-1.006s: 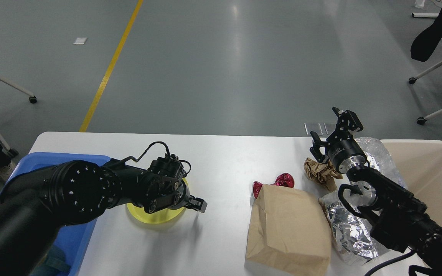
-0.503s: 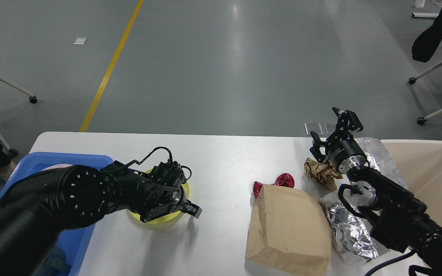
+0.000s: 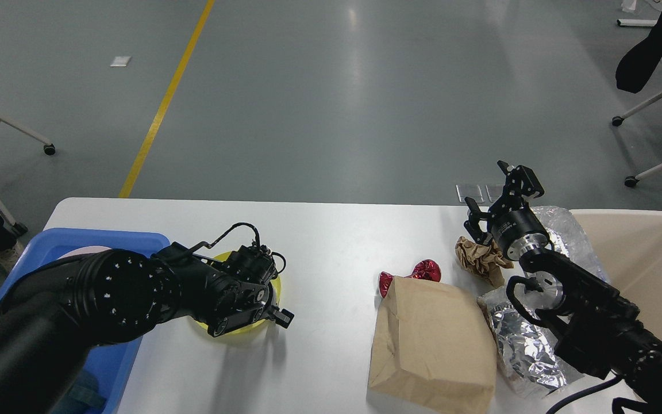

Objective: Tidy desktop

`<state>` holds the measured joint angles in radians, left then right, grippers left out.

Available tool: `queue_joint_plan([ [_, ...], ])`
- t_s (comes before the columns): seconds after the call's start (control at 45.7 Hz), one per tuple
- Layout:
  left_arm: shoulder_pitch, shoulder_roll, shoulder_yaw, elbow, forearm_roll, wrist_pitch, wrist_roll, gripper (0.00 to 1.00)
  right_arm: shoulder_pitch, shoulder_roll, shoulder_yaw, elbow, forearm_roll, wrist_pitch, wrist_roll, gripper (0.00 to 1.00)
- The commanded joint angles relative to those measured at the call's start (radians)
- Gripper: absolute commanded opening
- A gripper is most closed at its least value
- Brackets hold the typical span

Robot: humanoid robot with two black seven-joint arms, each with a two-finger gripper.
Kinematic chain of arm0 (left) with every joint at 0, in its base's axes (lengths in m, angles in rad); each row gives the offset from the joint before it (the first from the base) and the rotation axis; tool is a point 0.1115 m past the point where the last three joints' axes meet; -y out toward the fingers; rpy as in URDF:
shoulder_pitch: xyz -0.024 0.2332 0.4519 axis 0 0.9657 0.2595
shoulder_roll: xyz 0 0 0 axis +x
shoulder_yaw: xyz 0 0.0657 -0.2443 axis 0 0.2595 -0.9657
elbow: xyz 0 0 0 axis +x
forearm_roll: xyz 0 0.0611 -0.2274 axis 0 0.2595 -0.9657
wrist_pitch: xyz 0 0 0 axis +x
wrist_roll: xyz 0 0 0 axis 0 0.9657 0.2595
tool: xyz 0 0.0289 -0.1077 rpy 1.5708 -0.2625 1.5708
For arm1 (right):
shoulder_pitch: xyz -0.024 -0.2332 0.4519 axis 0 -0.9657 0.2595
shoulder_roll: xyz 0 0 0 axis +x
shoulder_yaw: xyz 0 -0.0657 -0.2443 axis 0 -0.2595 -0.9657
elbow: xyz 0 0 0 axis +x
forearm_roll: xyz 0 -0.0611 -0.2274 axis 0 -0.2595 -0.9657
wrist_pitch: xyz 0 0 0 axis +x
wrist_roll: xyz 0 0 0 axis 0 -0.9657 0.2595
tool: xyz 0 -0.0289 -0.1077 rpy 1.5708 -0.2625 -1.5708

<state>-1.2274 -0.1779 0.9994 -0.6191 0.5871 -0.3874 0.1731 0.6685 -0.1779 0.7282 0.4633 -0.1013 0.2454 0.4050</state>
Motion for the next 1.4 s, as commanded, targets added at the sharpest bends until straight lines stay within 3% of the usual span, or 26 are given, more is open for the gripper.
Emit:
queue_joint_plan([
  [0.0,-0.001,0.000,-0.004,-0.010,-0.004,-0.008,0.000,0.24,0.000,0.000,-0.001,0.000,0.000,0.000,0.000,1.00],
  [0.175,-0.001,0.000,-0.005,-0.008,-0.036,-0.059,0.006,0.11,0.000,0.000,0.000,0.000,-0.001,0.000,0.000,1.00],
  [0.328,-0.003,0.000,-0.007,-0.008,-0.073,-0.082,0.054,0.00,0.000,0.000,0.000,0.000,0.000,0.000,0.000,1.00],
  [0.612,-0.020,0.001,-0.010,-0.010,-0.124,-0.139,0.060,0.00,-0.001,0.000,0.000,0.000,-0.001,0.000,0.000,1.00],
  [0.831,-0.092,0.009,-0.021,-0.010,-0.245,-0.316,0.057,0.00,-0.001,0.000,0.000,0.000,-0.001,0.000,0.000,1.00],
  [1.071,-0.218,0.024,-0.022,-0.011,-0.378,-0.572,0.052,0.00,-0.001,0.000,-0.001,0.000,0.000,0.000,0.000,1.00],
  [1.378,-0.363,0.096,-0.022,-0.013,-0.536,-0.572,0.042,0.00,0.000,0.000,0.000,0.000,0.000,0.000,0.000,1.00],
])
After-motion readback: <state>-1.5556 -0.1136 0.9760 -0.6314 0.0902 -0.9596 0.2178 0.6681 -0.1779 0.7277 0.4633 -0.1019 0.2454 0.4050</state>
